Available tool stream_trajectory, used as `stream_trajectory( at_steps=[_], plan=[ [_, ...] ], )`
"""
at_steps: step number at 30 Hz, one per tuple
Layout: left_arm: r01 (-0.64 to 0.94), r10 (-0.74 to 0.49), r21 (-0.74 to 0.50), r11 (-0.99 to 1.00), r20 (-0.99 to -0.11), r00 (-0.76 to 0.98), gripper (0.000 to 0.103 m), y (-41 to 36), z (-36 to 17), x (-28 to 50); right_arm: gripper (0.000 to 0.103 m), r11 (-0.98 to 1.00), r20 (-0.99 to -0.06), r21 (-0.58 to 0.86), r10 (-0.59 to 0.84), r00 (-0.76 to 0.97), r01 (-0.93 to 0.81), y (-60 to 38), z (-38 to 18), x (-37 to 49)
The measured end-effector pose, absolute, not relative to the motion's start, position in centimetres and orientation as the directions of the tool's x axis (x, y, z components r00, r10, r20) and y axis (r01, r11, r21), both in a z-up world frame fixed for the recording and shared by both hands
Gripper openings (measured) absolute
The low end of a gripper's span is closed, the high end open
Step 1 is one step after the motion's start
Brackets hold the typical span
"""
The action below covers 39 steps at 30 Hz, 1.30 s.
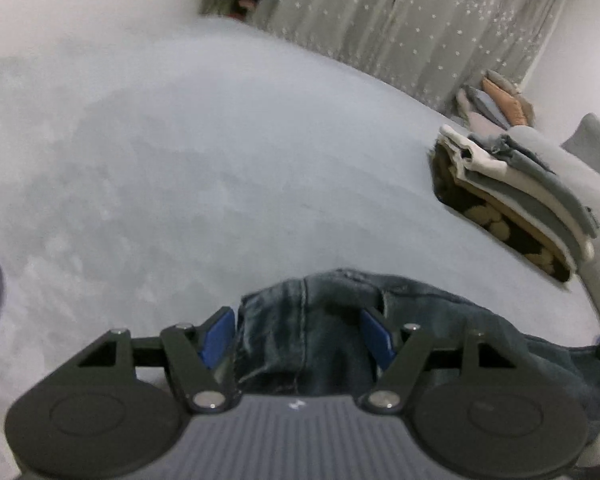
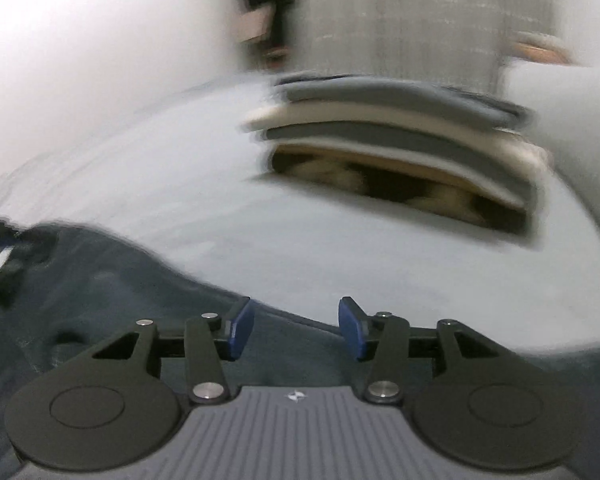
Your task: Fold clothes
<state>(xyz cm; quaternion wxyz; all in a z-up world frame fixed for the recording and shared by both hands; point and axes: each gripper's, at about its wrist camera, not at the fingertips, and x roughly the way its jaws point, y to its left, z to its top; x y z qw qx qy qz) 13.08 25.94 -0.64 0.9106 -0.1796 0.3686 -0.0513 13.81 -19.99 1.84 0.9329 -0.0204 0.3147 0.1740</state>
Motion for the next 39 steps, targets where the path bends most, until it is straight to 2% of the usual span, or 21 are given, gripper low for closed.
stream_trajectory(
  at_steps=[6, 8, 12, 13, 14, 16, 20, 27, 33, 37, 39],
  plan=[
    [0.022, -0.321, -0.437, 0.899, -0.626, 0.711, 0.07, 27.2, -2.4, 12.7, 0.05, 0.881, -0.684, 0.077, 0.387, 0.619, -0.466, -16.3, -0.3, 18.5],
    [0.018, -0.35, -0.485, 0.874, -0.604, 0.716, 0.067, 27.8, -2.7, 12.8, 0.05, 0.869, -0.714, 0.091, 0.397, 0.577, -0.486, -15.8, -1.3, 19.8],
    [-0.023, -0.345, -0.52, 0.854, -0.599, 0.723, 0.044, 28.2, -3.3, 13.4, 0.05, 0.863, -0.723, 0.087, 0.398, 0.564, -0.498, -14.9, -2.0, 19.8],
    [-0.039, -0.322, -0.5, 0.865, -0.613, 0.721, 0.038, 27.8, -3.3, 13.5, 0.042, 0.863, -0.729, 0.077, 0.391, 0.562, -0.5, -14.6, -2.0, 19.9],
    [-0.045, -0.294, -0.467, 0.883, -0.627, 0.721, 0.036, 27.3, -3.1, 13.6, 0.026, 0.862, -0.734, 0.059, 0.38, 0.563, -0.504, -14.3, -2.1, 19.9],
    [-0.043, -0.234, -0.387, 0.921, -0.638, 0.734, 0.032, 26.0, -2.3, 13.6, 0.012, 0.857, -0.744, 0.004, 0.346, 0.571, -0.515, -13.5, -1.7, 19.6],
    [-0.071, -0.151, -0.322, 0.944, -0.615, 0.774, 0.025, 25.1, -0.6, 13.4, 0.009, 0.866, -0.711, -0.12, 0.267, 0.651, -0.486, -12.9, -0.3, 19.5],
    [-0.121, 0.002, -0.177, 0.977, -0.559, 0.829, 0.024, 24.4, 1.5, 13.5, 0.008, 0.875, -0.641, -0.196, 0.228, 0.733, -0.443, -10.8, 1.7, 22.9],
    [-0.16, 0.035, -0.152, 0.975, -0.609, 0.793, 0.025, 24.9, 0.0, 15.0, 0.009, 0.876, -0.669, -0.206, 0.2, 0.716, -0.437, -8.8, -0.5, 26.1],
    [-0.167, 0.054, -0.117, 0.979, -0.643, 0.764, 0.041, 24.2, -2.1, 15.7, 0.012, 0.892, -0.674, -0.191, 0.184, 0.715, -0.409, -8.7, -2.6, 26.4],
    [-0.162, 0.058, -0.104, 0.981, -0.64, 0.766, 0.045, 24.1, -2.0, 15.6, 0.014, 0.907, -0.67, -0.165, 0.186, 0.719, -0.388, -9.0, -2.4, 26.3]
  ],
)
